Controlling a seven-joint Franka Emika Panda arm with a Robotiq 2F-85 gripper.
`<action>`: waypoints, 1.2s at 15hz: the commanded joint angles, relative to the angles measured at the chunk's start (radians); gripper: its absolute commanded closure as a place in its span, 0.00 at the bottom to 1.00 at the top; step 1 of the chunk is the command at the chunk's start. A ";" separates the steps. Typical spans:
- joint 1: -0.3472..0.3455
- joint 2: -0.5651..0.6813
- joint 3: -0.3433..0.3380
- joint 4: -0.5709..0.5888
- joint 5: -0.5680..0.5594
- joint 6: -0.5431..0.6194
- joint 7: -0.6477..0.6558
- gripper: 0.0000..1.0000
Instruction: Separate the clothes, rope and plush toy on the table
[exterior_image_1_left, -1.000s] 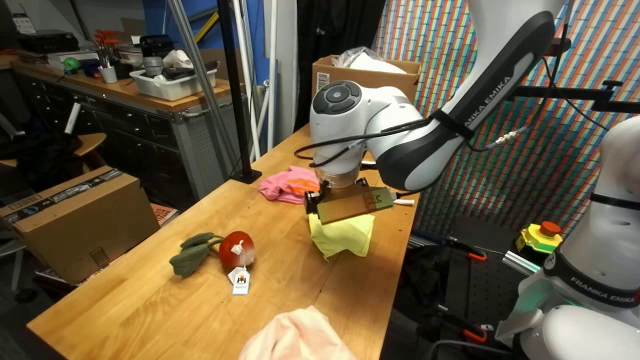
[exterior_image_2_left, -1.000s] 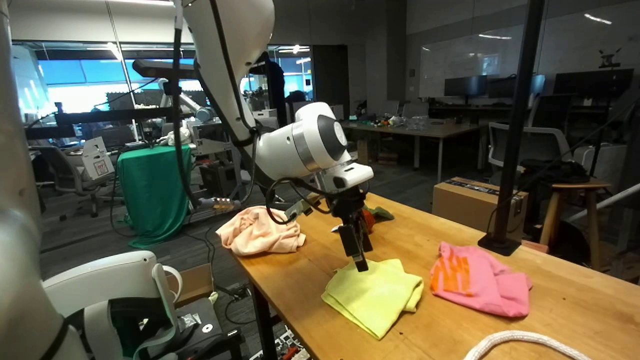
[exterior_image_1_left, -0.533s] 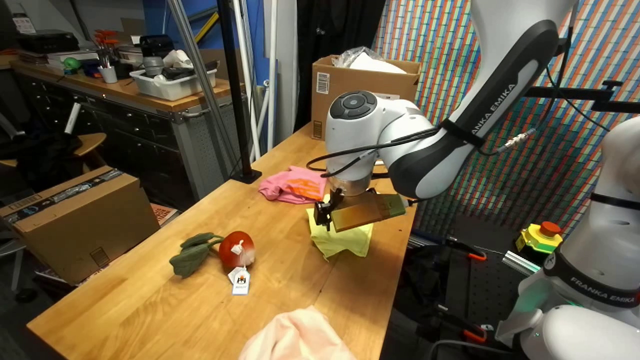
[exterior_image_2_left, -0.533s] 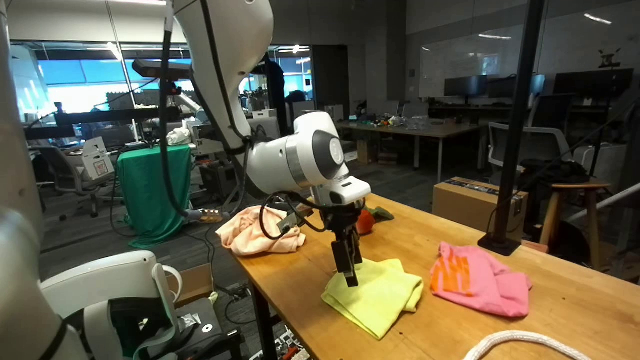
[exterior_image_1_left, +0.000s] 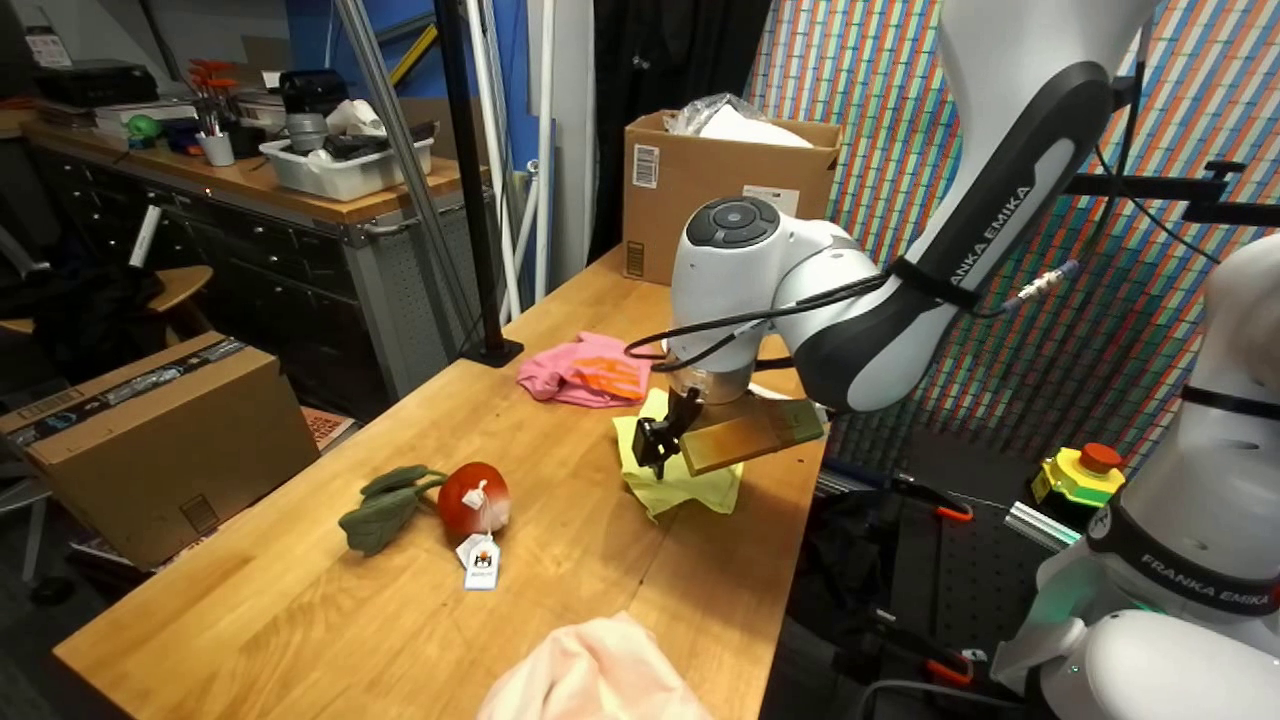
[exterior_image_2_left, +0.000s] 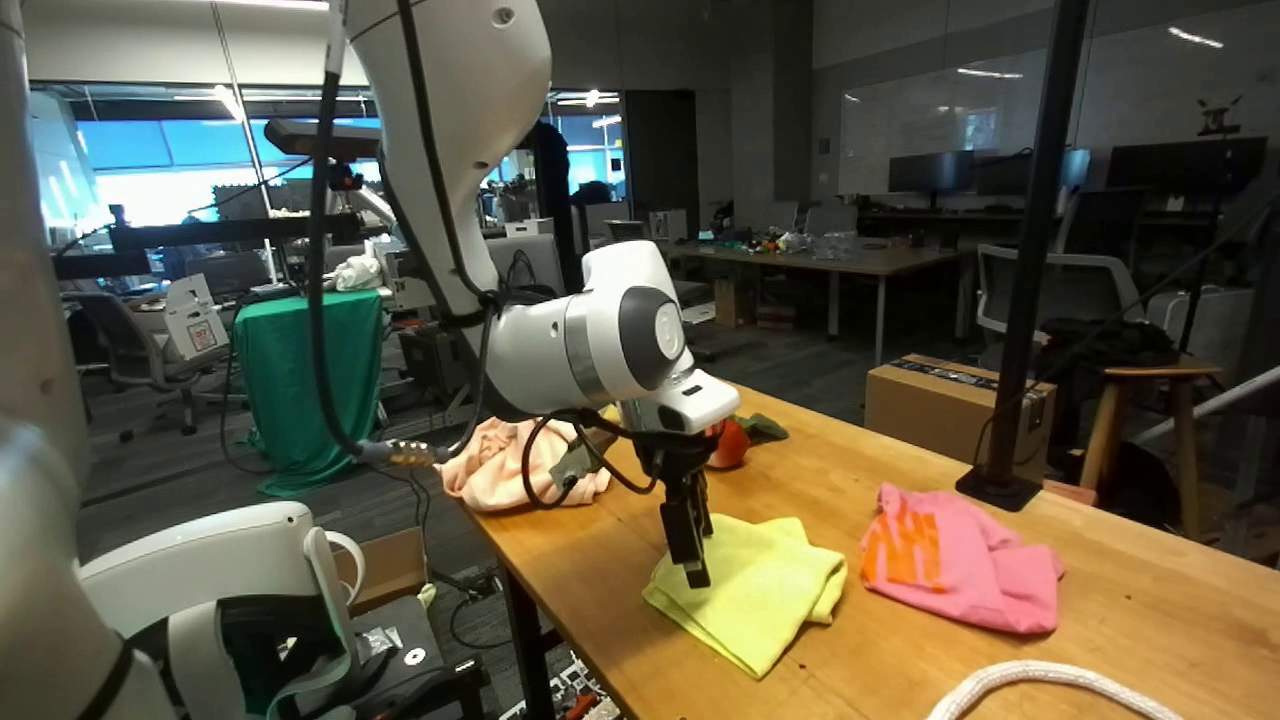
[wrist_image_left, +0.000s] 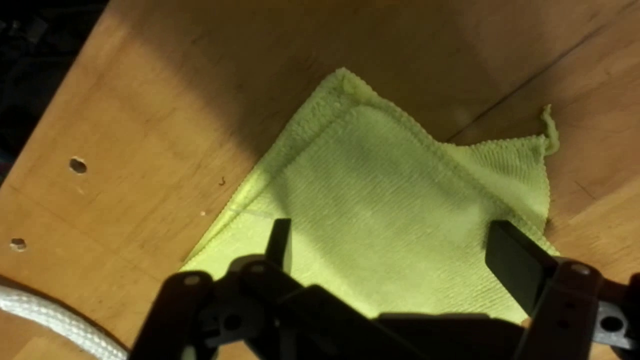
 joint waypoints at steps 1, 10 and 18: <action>-0.019 0.015 -0.005 -0.021 -0.010 0.072 -0.038 0.00; 0.001 0.051 -0.011 -0.029 -0.106 0.174 -0.016 0.00; 0.031 0.068 0.002 -0.036 -0.153 0.266 -0.010 0.00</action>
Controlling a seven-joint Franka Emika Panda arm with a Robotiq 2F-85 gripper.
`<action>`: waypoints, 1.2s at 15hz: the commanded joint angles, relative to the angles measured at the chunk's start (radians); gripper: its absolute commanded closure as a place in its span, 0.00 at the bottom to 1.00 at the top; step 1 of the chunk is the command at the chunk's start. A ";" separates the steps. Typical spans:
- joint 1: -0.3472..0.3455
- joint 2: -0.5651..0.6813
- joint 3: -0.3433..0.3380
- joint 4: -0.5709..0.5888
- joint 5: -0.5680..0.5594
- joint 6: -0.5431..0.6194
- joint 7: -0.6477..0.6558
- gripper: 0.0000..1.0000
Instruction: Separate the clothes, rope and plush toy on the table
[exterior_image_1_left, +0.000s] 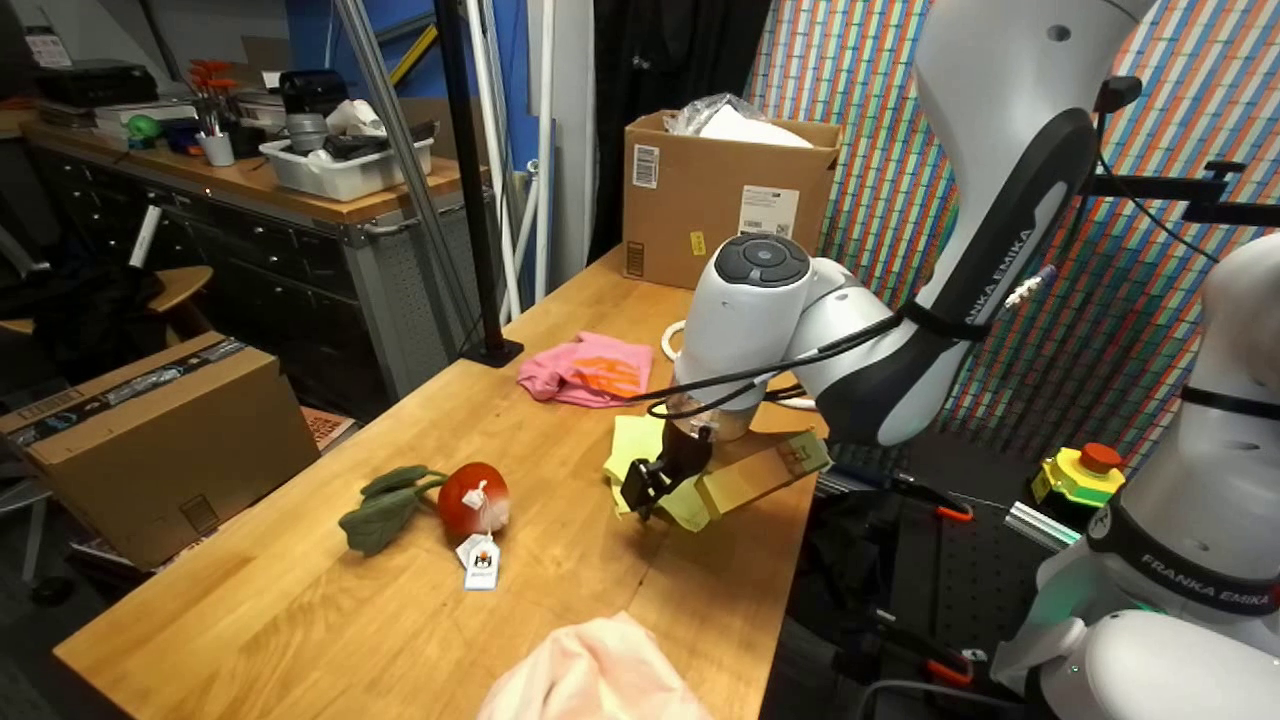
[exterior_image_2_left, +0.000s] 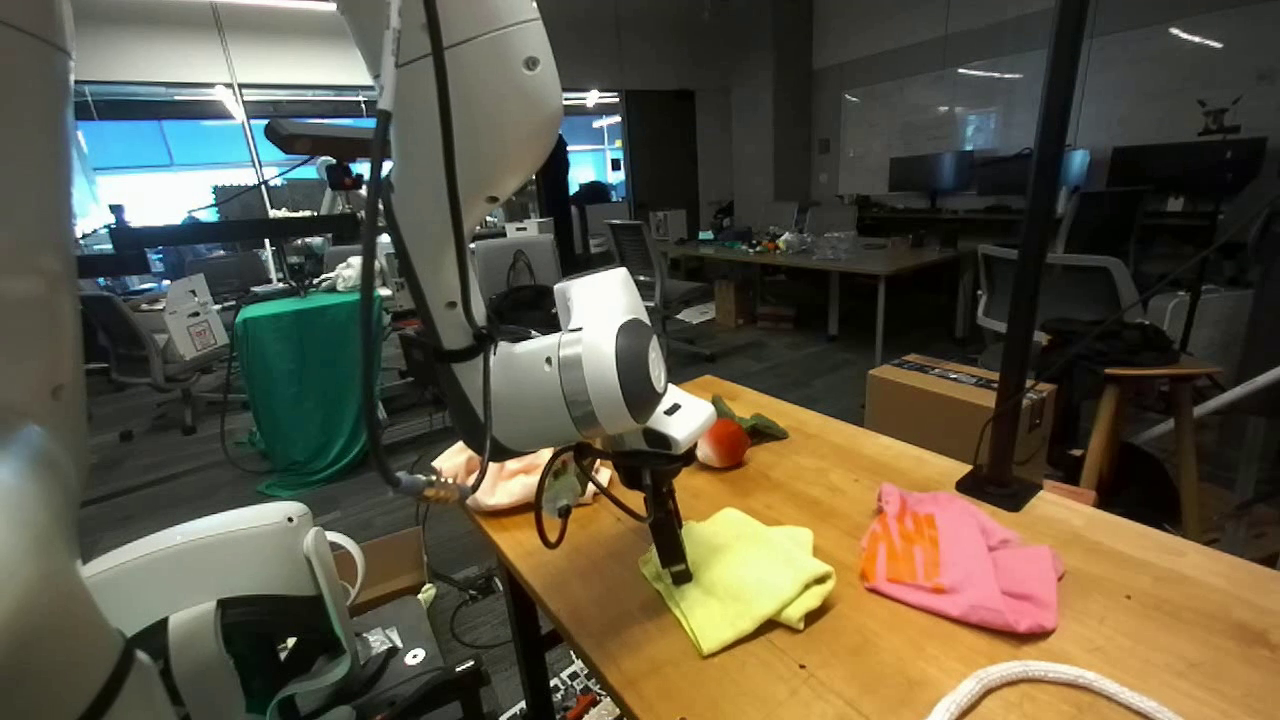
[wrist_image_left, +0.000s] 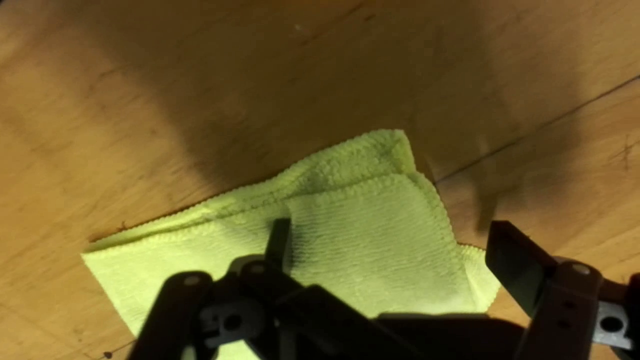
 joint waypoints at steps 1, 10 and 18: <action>0.012 0.006 0.010 -0.014 -0.015 0.076 0.006 0.00; 0.041 0.027 0.055 -0.016 -0.020 0.125 0.013 0.00; 0.061 -0.096 -0.030 -0.026 -0.080 0.055 0.035 0.00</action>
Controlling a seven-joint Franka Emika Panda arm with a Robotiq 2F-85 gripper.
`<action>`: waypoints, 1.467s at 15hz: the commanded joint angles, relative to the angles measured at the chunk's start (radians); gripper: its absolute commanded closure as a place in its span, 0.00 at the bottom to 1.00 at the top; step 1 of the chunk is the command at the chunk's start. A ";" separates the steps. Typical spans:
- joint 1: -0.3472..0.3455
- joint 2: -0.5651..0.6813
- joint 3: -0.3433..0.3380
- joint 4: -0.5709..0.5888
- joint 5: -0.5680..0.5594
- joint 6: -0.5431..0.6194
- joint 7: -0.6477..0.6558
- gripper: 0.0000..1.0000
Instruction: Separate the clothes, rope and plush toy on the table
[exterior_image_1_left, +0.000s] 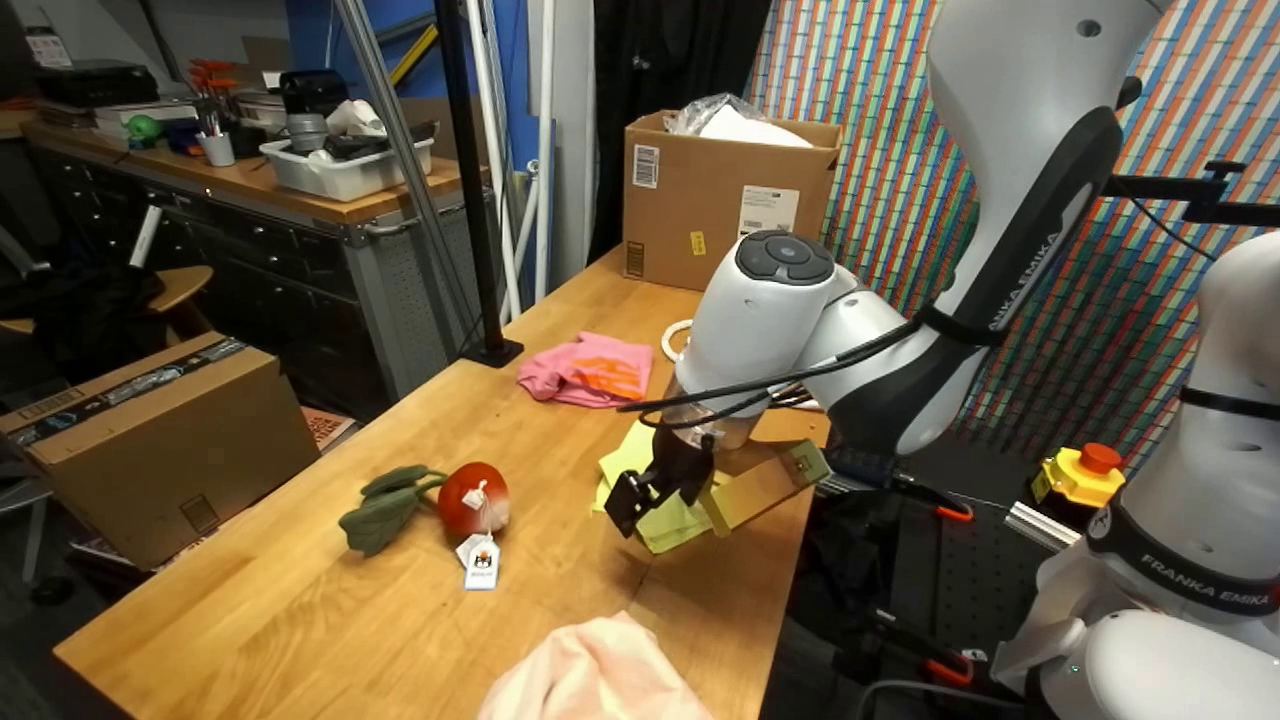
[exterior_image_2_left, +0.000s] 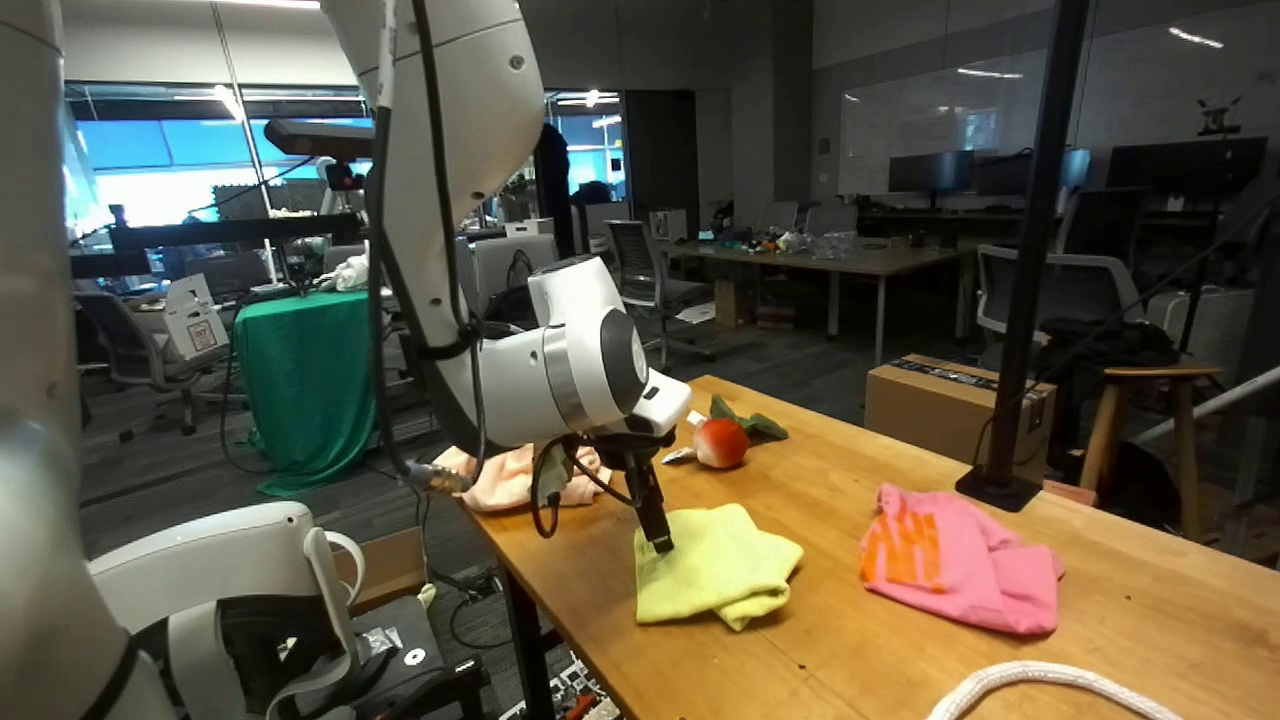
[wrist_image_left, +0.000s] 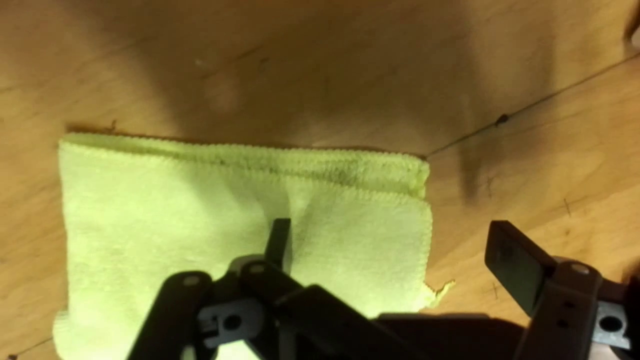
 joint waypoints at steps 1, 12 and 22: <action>0.020 -0.095 -0.051 -0.009 -0.060 -0.062 0.036 0.00; -0.003 -0.050 -0.158 0.087 -0.194 -0.158 0.061 0.00; -0.002 0.040 -0.166 0.103 -0.168 -0.129 0.054 0.00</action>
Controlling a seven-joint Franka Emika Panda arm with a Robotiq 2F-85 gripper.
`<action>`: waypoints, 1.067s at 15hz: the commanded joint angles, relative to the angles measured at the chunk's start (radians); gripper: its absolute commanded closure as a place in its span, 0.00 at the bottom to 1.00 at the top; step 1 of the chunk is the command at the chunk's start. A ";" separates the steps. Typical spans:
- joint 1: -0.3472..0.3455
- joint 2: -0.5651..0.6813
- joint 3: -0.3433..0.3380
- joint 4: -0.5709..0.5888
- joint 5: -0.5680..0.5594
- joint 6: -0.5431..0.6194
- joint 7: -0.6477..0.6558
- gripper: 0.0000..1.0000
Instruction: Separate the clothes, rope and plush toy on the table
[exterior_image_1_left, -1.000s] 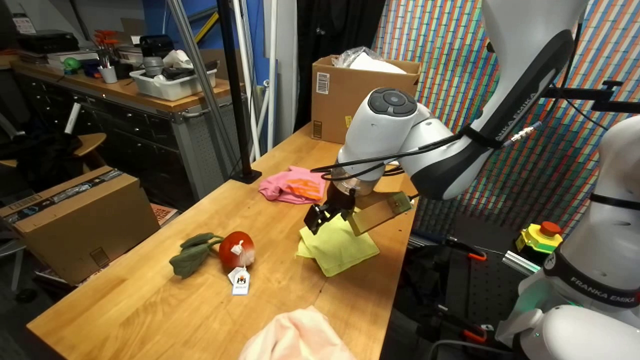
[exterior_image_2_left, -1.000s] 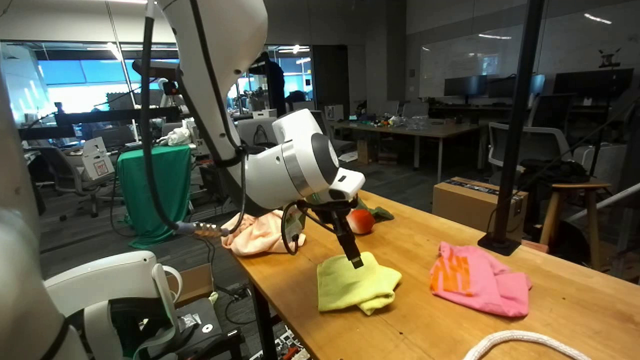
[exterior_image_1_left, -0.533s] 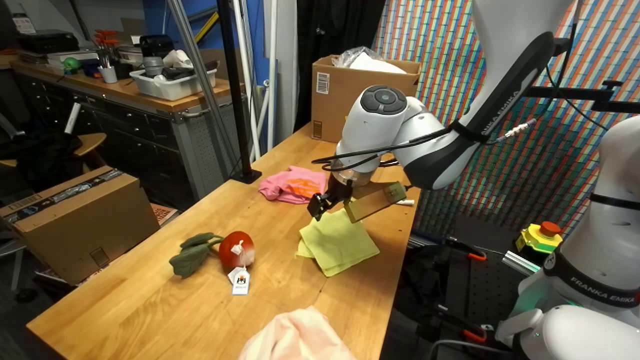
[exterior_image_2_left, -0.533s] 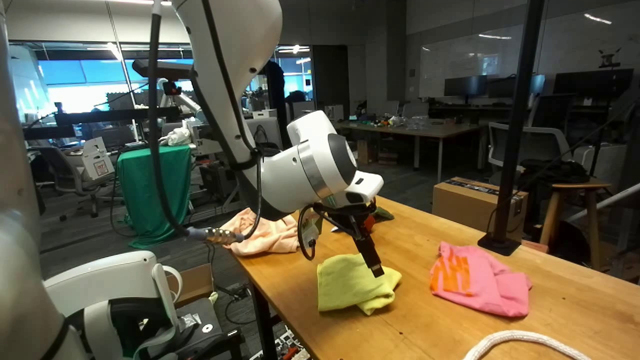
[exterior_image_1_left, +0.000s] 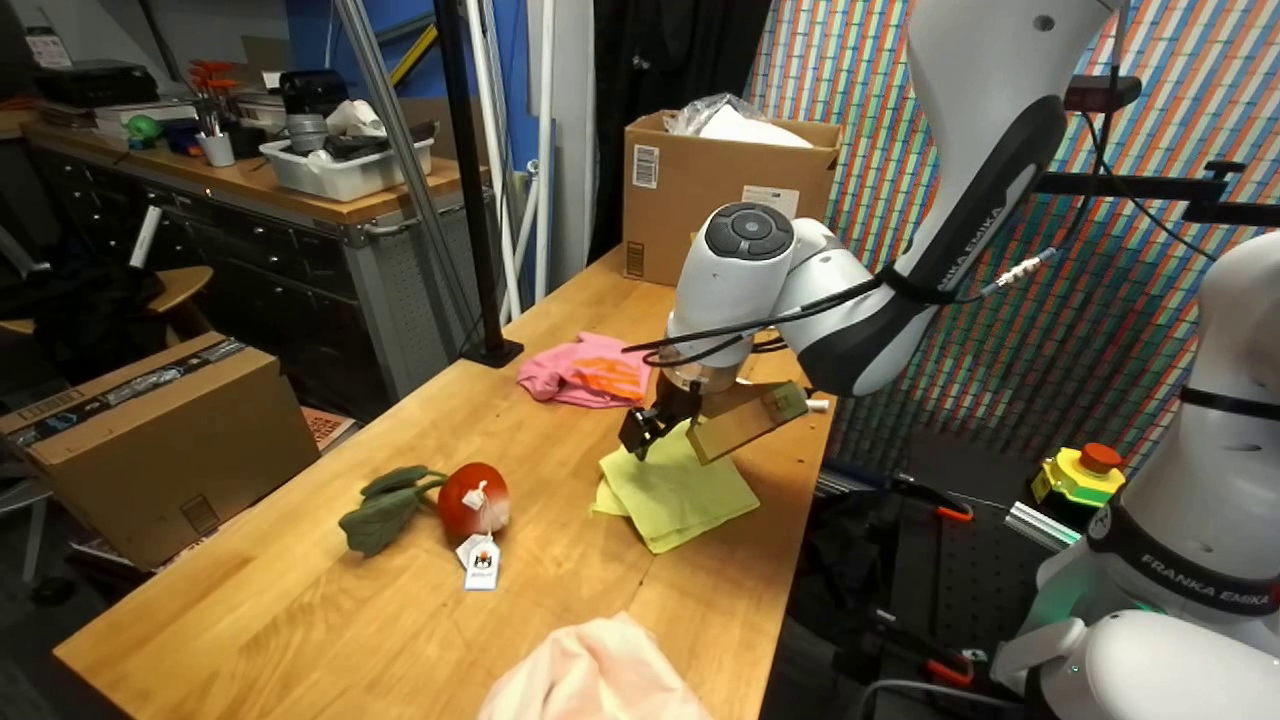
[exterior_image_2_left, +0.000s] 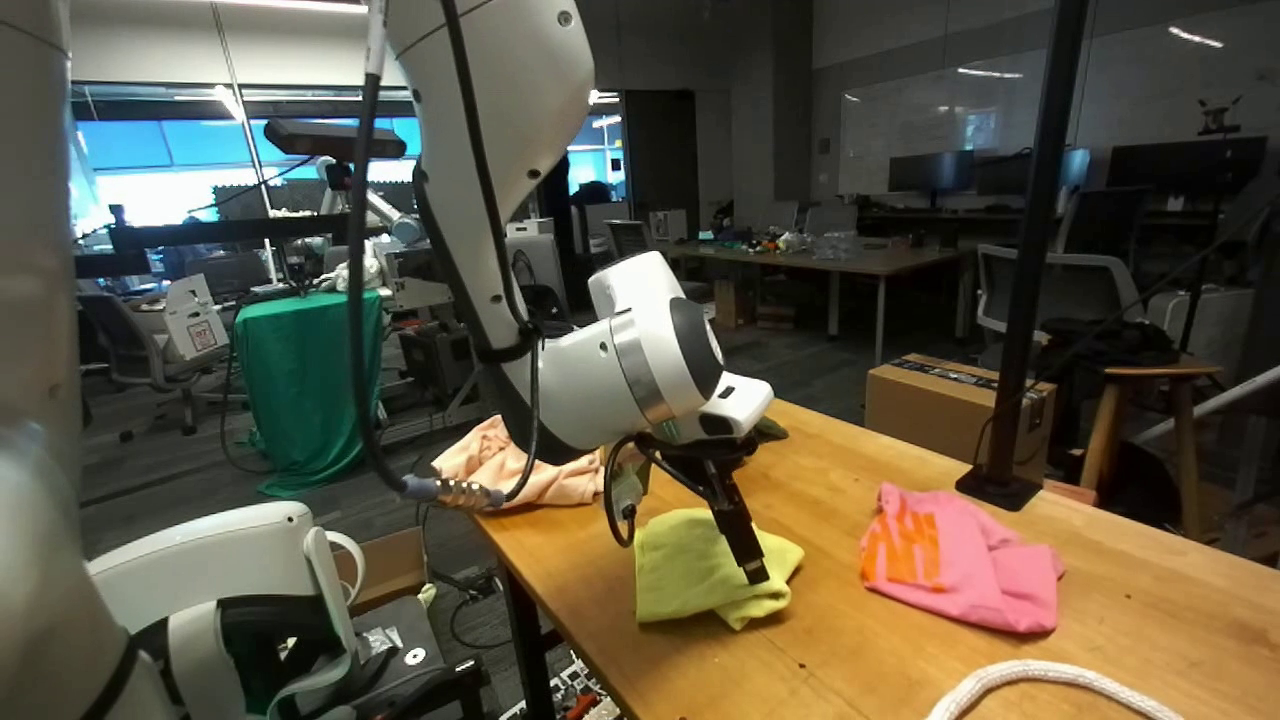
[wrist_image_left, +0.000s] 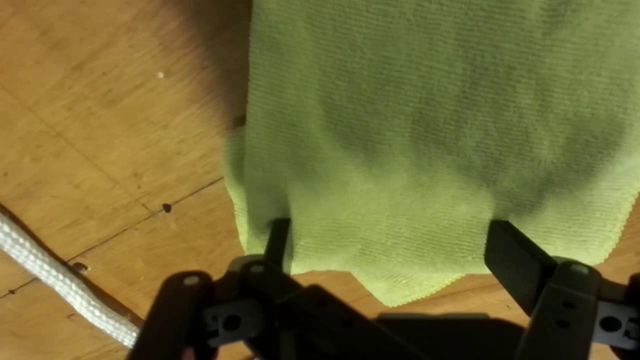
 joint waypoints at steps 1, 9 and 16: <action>0.002 0.027 -0.002 0.012 -0.004 0.018 0.015 0.00; 0.010 0.012 0.022 -0.024 0.013 0.026 0.022 0.00; 0.003 -0.015 0.060 -0.064 0.064 0.022 0.014 0.00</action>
